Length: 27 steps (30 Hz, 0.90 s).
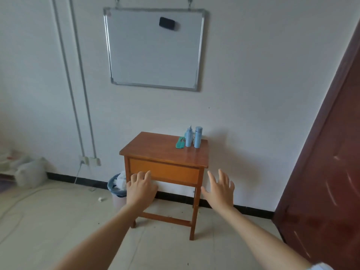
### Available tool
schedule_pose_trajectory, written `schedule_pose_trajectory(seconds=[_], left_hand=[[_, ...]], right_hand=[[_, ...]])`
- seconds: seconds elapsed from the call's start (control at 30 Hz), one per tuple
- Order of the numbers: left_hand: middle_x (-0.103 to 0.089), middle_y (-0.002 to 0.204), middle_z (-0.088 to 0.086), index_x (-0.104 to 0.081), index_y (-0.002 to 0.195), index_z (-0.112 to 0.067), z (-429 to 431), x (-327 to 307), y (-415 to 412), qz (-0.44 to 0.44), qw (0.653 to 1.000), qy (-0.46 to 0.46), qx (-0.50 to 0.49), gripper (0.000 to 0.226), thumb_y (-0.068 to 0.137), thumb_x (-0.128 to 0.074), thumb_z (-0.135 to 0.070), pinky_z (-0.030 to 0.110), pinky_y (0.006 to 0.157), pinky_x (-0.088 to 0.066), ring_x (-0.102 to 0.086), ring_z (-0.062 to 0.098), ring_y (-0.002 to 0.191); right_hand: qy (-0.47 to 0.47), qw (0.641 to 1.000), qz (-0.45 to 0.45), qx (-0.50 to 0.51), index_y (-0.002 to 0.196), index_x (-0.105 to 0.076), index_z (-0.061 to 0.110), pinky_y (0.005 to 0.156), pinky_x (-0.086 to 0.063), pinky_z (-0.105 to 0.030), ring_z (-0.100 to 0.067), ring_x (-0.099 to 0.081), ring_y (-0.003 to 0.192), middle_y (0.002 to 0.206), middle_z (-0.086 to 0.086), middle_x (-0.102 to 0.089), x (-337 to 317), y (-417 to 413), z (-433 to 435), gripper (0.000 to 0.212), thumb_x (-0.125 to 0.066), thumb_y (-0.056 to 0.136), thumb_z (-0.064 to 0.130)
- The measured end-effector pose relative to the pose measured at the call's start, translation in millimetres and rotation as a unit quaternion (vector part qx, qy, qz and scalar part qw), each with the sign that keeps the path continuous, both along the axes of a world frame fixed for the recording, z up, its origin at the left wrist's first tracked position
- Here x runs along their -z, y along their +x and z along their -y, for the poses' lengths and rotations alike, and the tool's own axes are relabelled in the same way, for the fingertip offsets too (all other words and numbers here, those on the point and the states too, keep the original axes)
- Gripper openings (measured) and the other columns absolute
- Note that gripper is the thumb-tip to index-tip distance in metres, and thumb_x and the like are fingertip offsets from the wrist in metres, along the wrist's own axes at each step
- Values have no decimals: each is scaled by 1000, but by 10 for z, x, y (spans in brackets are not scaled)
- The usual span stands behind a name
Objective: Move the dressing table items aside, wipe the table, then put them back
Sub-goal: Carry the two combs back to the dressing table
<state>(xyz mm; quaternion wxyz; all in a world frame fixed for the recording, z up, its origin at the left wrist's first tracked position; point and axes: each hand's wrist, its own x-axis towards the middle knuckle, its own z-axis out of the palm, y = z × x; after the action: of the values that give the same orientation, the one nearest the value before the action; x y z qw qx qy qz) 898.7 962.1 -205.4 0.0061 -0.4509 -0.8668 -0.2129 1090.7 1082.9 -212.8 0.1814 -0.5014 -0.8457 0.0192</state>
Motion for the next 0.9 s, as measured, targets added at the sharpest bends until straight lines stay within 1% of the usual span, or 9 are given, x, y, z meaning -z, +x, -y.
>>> schedule_pose_trajectory(seconds=[0.13, 0.23, 0.43, 0.57, 0.7, 0.9], left_hand=[[-29, 148, 4, -29, 140, -20, -670, -110, -161, 10, 1000, 5, -7, 45, 96, -35, -30, 44, 110, -23, -22, 25, 137], [-29, 149, 3, -27, 142, -21, -1116, -92, -339, 26, 999, 4, -31, 48, 95, -36, -32, 44, 112, -21, -21, 25, 138], [-29, 148, 4, -27, 142, -20, -1641, 277, -818, 58, 996, -27, -70, 48, 96, -35, -33, 42, 111, -23, -21, 26, 137], [-32, 146, 5, -30, 140, -19, -1943, 405, -1296, 71, 993, -26, -93, 48, 94, -39, -29, 42, 110, -25, -24, 27, 135], [-32, 147, 5, -30, 140, -20, -2385, 441, -1850, 67, 993, -26, -94, 48, 93, -38, -27, 41, 108, -27, -25, 27, 135], [-30, 148, 3, -27, 141, -21, -3123, 459, -2704, 59, 997, -40, -38, 48, 95, -35, -31, 39, 109, -28, -25, 24, 136]], right_hand=[[-6, 1000, 15, -13, 146, -17, 24, 115, -13, -45, -27, -7, 143, 156, -8, -7, -45, -235, -647, 63, -40, 93, 49], [-24, 999, 28, -34, 146, -16, 24, 115, -13, -44, -26, -6, 144, 156, -8, -6, -32, -449, -1125, 62, -40, 93, 48], [-60, 993, 64, -81, 145, -19, 22, 115, -15, -41, -27, -8, 143, 156, -10, -9, 222, -937, -1820, 61, -42, 94, 45], [-69, 989, 84, -105, 145, -19, 22, 115, -14, -41, -27, -7, 144, 155, -11, -9, 348, -1393, -2184, 59, -41, 94, 44], [-73, 990, 75, -98, 145, -21, 21, 115, -15, -39, -26, -9, 144, 155, -11, -11, 418, -1923, -2549, 59, -41, 94, 43], [-120, 990, 60, -45, 145, -20, 22, 115, -17, -36, -24, -10, 144, 155, -8, -14, 475, -2642, -3059, 58, -41, 95, 41]])
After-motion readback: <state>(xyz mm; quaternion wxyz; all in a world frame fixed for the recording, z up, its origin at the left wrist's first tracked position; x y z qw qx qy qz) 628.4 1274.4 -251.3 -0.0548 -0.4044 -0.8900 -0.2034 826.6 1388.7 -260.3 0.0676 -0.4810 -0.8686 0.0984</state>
